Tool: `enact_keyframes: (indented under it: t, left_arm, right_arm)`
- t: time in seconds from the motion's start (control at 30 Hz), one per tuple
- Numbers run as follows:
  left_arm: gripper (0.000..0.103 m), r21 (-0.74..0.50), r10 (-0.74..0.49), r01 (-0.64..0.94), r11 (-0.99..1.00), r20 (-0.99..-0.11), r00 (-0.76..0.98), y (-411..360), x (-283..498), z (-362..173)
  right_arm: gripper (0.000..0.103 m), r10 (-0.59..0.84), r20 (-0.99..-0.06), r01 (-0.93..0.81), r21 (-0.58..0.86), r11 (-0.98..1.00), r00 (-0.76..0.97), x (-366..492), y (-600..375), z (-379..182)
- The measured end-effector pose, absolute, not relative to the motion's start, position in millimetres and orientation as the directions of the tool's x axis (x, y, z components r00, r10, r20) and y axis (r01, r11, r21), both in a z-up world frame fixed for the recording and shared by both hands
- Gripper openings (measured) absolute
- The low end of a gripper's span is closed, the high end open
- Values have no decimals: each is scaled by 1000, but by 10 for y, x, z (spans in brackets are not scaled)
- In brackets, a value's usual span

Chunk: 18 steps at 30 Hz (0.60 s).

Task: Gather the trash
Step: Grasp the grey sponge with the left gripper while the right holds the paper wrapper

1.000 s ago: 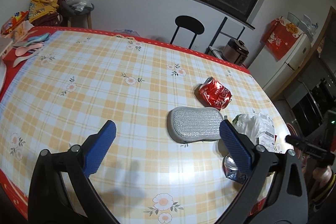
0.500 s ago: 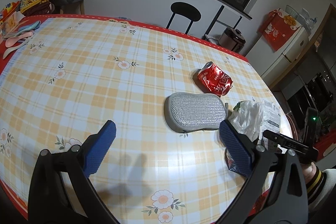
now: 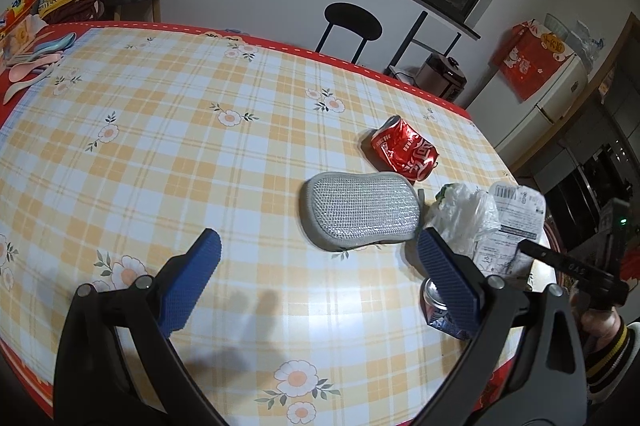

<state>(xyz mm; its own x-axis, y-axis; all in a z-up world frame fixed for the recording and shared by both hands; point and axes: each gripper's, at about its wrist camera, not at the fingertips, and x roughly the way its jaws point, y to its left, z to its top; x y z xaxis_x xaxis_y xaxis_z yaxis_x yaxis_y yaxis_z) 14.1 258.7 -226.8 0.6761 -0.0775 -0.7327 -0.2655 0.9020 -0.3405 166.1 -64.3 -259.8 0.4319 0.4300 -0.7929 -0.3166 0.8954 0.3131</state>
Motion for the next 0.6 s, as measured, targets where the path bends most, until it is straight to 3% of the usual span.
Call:
enact_keyframes:
  t: [0.3, 0.6]
  left_arm:
    - [97, -337, -97, -232, 913, -730, 676, 2473, 200, -2240]
    - [97, -308, -131, -153, 939, -731, 669, 2353, 336, -2271]
  right_arm:
    - [7, 517, -738, -382, 369, 847, 434, 1513, -606, -2309]
    - [3, 512, -700, -385, 351, 854, 498, 1416, -703, -1934]
